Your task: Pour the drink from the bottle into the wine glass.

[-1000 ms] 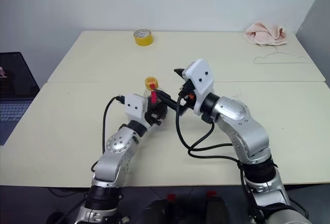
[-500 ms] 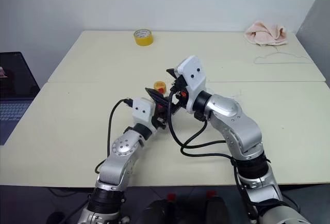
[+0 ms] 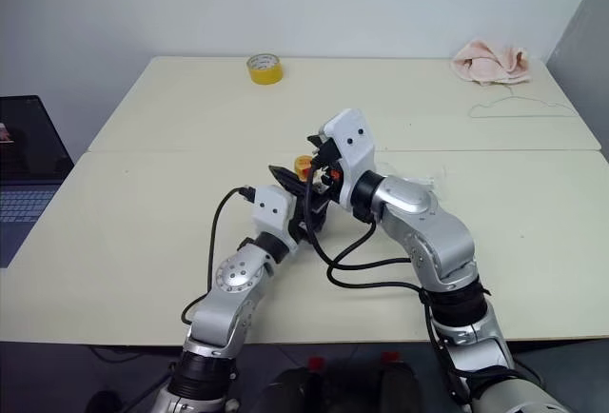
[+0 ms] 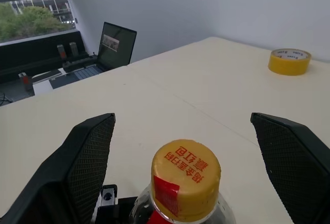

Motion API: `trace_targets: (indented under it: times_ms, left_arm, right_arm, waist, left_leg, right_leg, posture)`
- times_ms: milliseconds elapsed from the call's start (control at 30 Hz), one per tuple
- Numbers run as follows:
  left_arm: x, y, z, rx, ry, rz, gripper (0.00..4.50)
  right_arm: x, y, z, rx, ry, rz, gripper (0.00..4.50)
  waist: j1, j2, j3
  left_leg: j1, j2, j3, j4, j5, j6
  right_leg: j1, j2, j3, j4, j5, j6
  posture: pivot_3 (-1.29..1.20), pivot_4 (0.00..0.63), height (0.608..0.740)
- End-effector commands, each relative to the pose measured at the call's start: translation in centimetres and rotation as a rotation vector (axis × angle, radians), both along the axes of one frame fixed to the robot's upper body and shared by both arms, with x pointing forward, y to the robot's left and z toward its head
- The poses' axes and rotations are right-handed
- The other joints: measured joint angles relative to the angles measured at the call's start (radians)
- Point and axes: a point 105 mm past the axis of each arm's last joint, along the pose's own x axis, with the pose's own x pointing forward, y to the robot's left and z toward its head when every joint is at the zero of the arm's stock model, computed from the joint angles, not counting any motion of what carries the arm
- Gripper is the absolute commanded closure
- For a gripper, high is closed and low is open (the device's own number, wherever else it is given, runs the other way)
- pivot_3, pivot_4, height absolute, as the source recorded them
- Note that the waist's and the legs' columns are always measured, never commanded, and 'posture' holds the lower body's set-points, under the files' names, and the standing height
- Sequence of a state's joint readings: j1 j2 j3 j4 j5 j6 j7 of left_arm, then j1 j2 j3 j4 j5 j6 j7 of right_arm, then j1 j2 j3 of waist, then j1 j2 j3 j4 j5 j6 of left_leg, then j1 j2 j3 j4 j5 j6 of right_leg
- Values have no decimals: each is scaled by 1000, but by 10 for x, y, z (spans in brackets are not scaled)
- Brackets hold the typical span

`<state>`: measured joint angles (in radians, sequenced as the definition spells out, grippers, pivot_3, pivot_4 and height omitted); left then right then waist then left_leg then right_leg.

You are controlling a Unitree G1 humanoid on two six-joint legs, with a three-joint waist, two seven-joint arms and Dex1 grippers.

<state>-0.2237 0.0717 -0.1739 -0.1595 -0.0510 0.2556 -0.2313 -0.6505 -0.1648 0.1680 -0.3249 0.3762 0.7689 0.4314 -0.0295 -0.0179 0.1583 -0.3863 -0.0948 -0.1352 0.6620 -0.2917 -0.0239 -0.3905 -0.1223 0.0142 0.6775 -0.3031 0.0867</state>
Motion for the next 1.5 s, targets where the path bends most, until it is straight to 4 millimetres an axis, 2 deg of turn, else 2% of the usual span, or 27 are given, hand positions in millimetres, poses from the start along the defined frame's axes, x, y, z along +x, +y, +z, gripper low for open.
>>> trace_targets:
  times_ms: [33,633,733,967,1267,1367,1500]
  left_arm:
    - [-5,-7,24,-22,-90,-29,2150]
    - [-4,-3,24,-15,-88,-20,2150]
    - [-4,-2,23,-13,-86,-18,2165]
    - [-3,-1,23,-12,-84,-15,2165]
    - [-6,-2,19,-14,-74,-20,2165]
    - [-6,-2,20,-15,-73,-24,2165]
    - [-7,-5,20,-38,-67,-47,2165]
  right_arm:
    - [-1,-2,11,28,-41,-2,0]
    - [5,-8,0,5,-25,-34,0]
    - [6,-8,1,9,-31,-34,616]
    - [5,-8,1,8,-32,-28,3020]
    - [-3,-13,7,3,-69,28,3073]
    - [-17,-12,12,-5,-105,183,3073]
    - [-43,-12,14,-42,-154,495,3074]
  waist:
    - [0,0,0]
    - [0,0,0]
    - [0,0,0]
    - [0,0,0]
    - [0,0,0]
    - [0,0,0]
    - [1,0,0]
  left_leg:
    - [0,0,0,0,0,0]
    - [0,0,0,0,0,0]
    - [0,0,0,0,0,0]
    - [0,0,0,0,0,0]
    - [0,0,0,0,0,0]
    - [0,0,0,0,0,0]
    - [0,0,0,0,0,0]
  right_leg:
    - [0,0,0,0,0,0]
    - [0,0,0,0,0,0]
    - [0,0,0,0,0,0]
    - [0,0,0,0,0,0]
    - [0,0,0,0,0,0]
    - [0,0,0,0,0,0]
    - [1,0,0,-1,0,0]
  posture:
    - [0,150,740]
    - [0,150,740]
    - [0,150,740]
    - [0,150,740]
    - [0,150,740]
    - [0,150,740]
    - [0,150,740]
